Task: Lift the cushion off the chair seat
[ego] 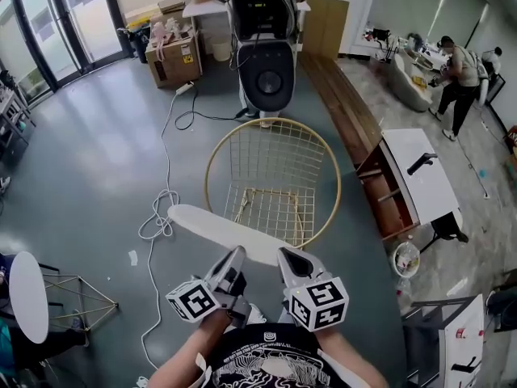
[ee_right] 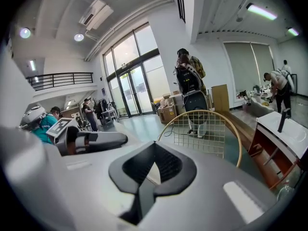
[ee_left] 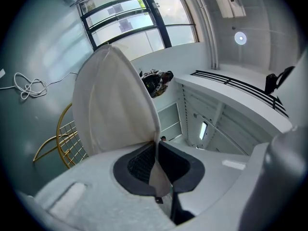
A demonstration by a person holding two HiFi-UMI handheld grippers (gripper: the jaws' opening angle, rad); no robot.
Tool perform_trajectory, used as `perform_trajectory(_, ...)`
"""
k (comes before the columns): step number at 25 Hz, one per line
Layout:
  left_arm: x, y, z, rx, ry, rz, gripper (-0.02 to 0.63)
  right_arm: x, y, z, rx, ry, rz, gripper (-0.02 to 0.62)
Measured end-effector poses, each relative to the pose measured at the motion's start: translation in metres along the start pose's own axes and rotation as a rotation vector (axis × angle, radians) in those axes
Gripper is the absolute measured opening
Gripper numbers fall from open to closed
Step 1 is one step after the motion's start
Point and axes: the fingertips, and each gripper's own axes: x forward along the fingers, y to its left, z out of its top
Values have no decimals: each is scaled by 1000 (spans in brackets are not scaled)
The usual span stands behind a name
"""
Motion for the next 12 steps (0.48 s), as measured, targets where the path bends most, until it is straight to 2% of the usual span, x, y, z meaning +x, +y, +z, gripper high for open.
perform_trajectory(8,2,-1,-21,-53,6,3,25,-11,-3,-8,-10,5,-8,-2)
perform_trajectory(12,8,-12,-23,-45,9,-17,25,-17,-6,-4,-10,13,-9,-2)
